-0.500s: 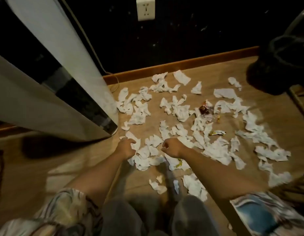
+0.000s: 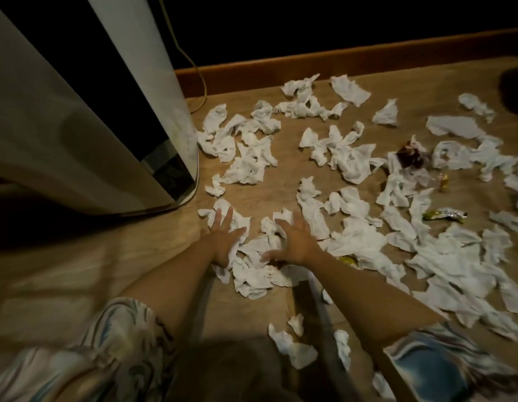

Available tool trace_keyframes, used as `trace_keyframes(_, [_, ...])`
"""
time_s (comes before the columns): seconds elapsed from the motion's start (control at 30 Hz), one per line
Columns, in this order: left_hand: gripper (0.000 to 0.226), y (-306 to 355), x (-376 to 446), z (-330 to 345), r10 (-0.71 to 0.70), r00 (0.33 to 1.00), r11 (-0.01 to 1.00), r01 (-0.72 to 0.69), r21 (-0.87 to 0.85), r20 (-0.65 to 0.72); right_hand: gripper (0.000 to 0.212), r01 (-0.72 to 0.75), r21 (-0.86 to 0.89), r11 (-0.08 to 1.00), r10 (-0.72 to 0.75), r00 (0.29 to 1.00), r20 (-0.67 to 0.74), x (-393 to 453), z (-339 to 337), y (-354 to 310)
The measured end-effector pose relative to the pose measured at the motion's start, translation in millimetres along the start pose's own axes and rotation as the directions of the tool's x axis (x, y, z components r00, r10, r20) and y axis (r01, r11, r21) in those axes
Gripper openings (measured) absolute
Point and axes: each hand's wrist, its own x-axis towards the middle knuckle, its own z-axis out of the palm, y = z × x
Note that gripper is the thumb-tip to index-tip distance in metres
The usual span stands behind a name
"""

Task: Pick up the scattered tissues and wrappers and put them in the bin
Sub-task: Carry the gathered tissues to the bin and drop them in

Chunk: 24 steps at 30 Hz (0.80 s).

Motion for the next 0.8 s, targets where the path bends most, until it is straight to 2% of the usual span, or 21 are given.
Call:
trace_keyframes(0.1, [0.110,-12,8,25,0.021,0.997,0.995,-0.028,-0.092,-0.080,0.110,0.029,-0.074,0.997,-0.028,1.000,0.013,8,19,-8])
trace_keyframes(0.17, [0.088,-19,9,43,0.045,0.965,0.969,-0.105,-0.222,-0.259,0.099,0.047,-0.174,0.984,-0.058,0.997,-0.057,12,38,-15])
trace_keyframes(0.27, [0.054,-23,9,64,-0.037,0.821,0.910,-0.208,-0.359,-0.570,0.060,0.047,-0.223,0.974,-0.114,0.948,-0.298,13,66,-27])
trace_keyframes(0.33, [0.033,-23,5,70,-0.113,0.764,0.889,-0.208,-0.408,-0.635,0.044,0.087,-0.133,0.987,-0.132,0.916,-0.379,13,76,-31])
trace_keyframes(0.4, [0.026,-24,2,70,-0.166,0.757,0.875,-0.182,-0.448,-0.632,0.034,0.104,0.017,0.994,-0.089,0.918,-0.385,12,77,-32])
trace_keyframes(0.47, [0.031,-24,-3,72,-0.218,0.752,0.859,-0.155,-0.487,-0.623,0.026,0.086,0.211,0.974,-0.001,0.926,-0.377,12,67,-33])
trace_keyframes(0.57, [0.036,-23,-19,76,-0.336,0.728,0.800,-0.115,-0.589,-0.598,0.035,0.101,0.230,0.968,-0.004,0.923,-0.386,10,41,-36])
trace_keyframes(0.63, [0.032,-20,-29,78,-0.381,0.736,0.752,-0.105,-0.651,-0.559,0.044,0.118,0.225,0.967,-0.015,0.911,-0.412,7,21,-37])
trace_keyframes(0.73, [0.040,-11,-40,65,-0.447,0.734,0.687,-0.084,-0.722,-0.511,0.026,0.125,0.308,0.943,0.037,0.882,-0.470,-2,-5,-42])
trace_keyframes(0.8, [0.047,-5,-39,53,-0.493,0.694,0.690,-0.055,-0.721,-0.525,0.038,0.141,0.412,0.900,0.096,0.859,-0.503,-10,-16,-47])
